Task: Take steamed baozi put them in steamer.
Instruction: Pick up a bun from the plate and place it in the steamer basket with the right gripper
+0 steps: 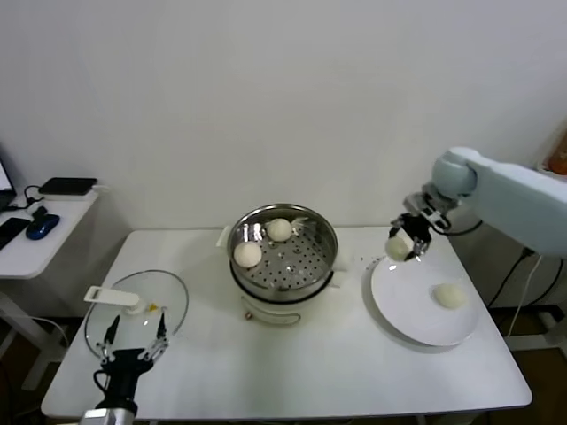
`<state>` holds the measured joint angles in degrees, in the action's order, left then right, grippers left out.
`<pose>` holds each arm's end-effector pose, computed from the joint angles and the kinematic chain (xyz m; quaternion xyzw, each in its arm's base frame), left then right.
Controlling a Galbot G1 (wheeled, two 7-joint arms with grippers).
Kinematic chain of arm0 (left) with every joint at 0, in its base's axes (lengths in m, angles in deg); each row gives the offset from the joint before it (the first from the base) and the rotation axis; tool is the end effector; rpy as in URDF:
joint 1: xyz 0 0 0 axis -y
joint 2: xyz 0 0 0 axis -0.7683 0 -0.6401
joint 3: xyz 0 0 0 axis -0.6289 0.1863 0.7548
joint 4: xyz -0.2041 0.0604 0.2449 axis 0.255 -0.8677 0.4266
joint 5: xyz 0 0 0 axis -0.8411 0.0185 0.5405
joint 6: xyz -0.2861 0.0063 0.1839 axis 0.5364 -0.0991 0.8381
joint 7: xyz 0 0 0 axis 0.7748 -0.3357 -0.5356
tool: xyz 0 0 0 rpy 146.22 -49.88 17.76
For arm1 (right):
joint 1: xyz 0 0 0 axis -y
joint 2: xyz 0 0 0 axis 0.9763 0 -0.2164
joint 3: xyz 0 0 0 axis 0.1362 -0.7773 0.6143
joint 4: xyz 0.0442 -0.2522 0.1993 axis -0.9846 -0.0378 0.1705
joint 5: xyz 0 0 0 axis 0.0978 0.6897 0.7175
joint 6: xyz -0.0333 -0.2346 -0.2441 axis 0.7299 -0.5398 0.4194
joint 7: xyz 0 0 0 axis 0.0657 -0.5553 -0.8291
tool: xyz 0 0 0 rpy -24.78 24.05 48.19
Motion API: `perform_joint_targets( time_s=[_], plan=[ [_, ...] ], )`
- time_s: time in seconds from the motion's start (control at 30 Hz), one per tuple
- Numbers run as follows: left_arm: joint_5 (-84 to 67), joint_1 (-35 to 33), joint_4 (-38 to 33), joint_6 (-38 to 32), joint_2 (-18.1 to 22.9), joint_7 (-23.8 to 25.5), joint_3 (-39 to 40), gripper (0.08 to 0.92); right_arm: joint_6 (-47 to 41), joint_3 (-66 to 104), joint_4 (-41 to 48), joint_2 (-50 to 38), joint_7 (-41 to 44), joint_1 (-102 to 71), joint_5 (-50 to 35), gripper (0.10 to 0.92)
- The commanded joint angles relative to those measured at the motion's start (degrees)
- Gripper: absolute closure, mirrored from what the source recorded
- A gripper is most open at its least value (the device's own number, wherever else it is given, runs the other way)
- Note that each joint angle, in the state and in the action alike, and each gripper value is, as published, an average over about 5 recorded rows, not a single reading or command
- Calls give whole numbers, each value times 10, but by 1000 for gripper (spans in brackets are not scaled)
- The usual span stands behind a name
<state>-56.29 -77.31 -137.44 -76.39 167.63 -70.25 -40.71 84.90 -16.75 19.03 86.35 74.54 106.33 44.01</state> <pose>0.1327 0.0713 -0.3100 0.0702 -0.9949 -0.0595 0.0405 0.5483 -0.0896 -0.0352 0.5830 -0.4163 0.6414 0.2747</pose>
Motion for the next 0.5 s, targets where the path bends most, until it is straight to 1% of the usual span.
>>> perform_joint_targets(
  time_s=[0.03, 0.13, 0.23, 0.5],
  plan=[
    [1, -1, -3, 1, 0, 0, 0, 177, 83, -31, -99, 77, 7, 133, 22, 360],
    [1, -3, -6, 1, 1, 0, -2, 177, 109, -12, -124, 102, 3, 127, 53, 356],
    [1, -6, -8, 1, 0, 0, -4, 177, 139, 15, -151, 126, -2, 112, 105, 355],
    [1, -9, -11, 2, 0, -1, -8, 177, 167, 45, -185, 163, -6, 54, 189, 347]
  ],
)
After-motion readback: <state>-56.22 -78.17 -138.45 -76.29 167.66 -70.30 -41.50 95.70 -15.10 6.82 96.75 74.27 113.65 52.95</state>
